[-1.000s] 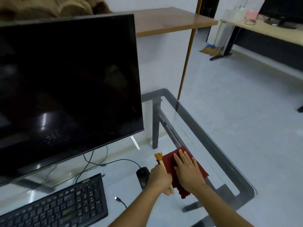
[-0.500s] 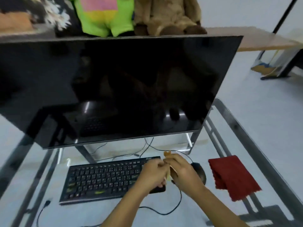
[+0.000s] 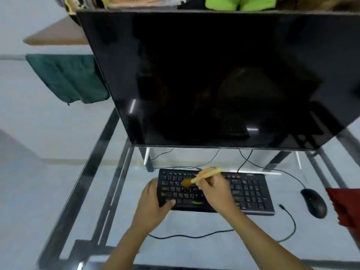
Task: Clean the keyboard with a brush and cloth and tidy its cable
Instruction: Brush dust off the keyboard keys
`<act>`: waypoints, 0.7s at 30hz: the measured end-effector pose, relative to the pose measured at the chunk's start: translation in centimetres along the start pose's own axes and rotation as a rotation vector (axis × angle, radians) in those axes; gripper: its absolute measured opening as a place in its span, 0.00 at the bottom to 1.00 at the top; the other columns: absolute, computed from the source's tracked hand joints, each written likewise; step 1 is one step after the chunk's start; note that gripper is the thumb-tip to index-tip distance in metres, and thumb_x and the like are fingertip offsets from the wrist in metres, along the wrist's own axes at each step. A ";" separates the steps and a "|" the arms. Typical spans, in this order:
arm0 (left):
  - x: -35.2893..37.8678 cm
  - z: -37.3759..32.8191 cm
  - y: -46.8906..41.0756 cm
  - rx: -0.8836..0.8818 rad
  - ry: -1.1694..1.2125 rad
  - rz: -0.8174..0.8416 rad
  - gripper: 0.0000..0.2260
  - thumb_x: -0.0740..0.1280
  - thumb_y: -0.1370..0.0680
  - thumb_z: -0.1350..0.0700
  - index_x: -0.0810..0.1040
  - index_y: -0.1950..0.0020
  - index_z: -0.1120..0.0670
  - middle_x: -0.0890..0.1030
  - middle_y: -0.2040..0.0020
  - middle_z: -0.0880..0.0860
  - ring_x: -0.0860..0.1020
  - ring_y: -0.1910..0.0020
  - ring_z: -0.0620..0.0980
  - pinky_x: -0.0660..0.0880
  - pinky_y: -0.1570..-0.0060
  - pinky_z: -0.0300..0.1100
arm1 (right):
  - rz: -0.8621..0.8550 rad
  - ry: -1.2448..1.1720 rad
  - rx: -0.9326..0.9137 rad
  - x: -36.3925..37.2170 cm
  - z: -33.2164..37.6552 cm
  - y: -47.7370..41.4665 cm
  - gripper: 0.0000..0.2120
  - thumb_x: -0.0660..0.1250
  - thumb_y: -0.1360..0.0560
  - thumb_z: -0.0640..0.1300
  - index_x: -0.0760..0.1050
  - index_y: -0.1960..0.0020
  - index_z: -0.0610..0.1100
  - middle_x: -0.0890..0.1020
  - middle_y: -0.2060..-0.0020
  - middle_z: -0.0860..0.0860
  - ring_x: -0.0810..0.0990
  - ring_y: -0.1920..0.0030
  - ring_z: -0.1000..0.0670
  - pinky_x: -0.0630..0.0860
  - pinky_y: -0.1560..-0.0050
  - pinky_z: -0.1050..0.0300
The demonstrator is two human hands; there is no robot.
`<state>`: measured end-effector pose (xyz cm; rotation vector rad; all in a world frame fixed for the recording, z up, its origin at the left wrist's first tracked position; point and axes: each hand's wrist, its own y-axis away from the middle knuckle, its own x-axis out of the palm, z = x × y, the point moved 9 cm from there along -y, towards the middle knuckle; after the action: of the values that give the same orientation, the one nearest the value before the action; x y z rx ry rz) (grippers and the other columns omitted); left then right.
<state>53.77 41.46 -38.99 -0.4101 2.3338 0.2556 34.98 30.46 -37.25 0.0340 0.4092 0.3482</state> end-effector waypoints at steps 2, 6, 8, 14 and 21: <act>0.6 0.7 0.1 0.039 0.031 0.008 0.39 0.76 0.32 0.45 0.60 0.27 0.51 0.62 0.36 0.41 0.63 0.39 0.35 0.63 0.38 0.39 | 0.133 0.058 0.080 3.0 -1.0 -0.1 0.02 0.68 0.24 0.43 0.77 0.53 0.48 0.84 0.59 0.50 0.83 0.59 0.49 0.81 0.54 0.45; 3.8 3.6 -0.1 0.052 -0.060 0.113 0.53 0.68 0.34 0.28 0.47 0.21 0.53 0.58 0.23 0.49 0.58 0.24 0.51 0.57 0.28 0.56 | 0.004 0.247 0.048 2.6 -1.2 -1.0 0.05 0.67 0.24 0.39 0.76 0.52 0.49 0.81 0.57 0.52 0.78 0.61 0.59 0.72 0.62 0.71; 4.4 4.5 -0.3 0.046 -0.049 0.111 0.53 0.68 0.33 0.28 0.45 0.21 0.52 0.58 0.22 0.48 0.56 0.23 0.50 0.52 0.26 0.57 | -0.179 0.288 -0.059 0.5 0.3 -1.1 0.05 0.67 0.24 0.38 0.76 0.51 0.48 0.81 0.57 0.52 0.77 0.62 0.59 0.69 0.65 0.73; 5.0 4.9 0.5 0.071 -0.104 0.071 0.51 0.66 0.31 0.32 0.42 0.21 0.52 0.48 0.20 0.47 0.47 0.22 0.45 0.41 0.24 0.48 | 0.221 0.254 -0.005 5.3 -0.8 0.2 0.06 0.67 0.24 0.38 0.77 0.54 0.48 0.83 0.60 0.52 0.82 0.60 0.53 0.79 0.57 0.57; 5.3 5.6 1.3 0.093 -0.125 0.053 0.48 0.56 0.30 0.25 0.32 0.24 0.45 0.44 0.21 0.45 0.44 0.22 0.43 0.38 0.26 0.43 | 0.286 0.235 -0.034 6.3 0.9 0.1 0.05 0.65 0.24 0.36 0.77 0.54 0.45 0.83 0.62 0.51 0.83 0.61 0.55 0.82 0.57 0.58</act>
<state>53.27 43.18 -46.61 -0.2790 2.2262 0.1912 40.72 32.76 -38.84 0.0180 0.6334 0.6451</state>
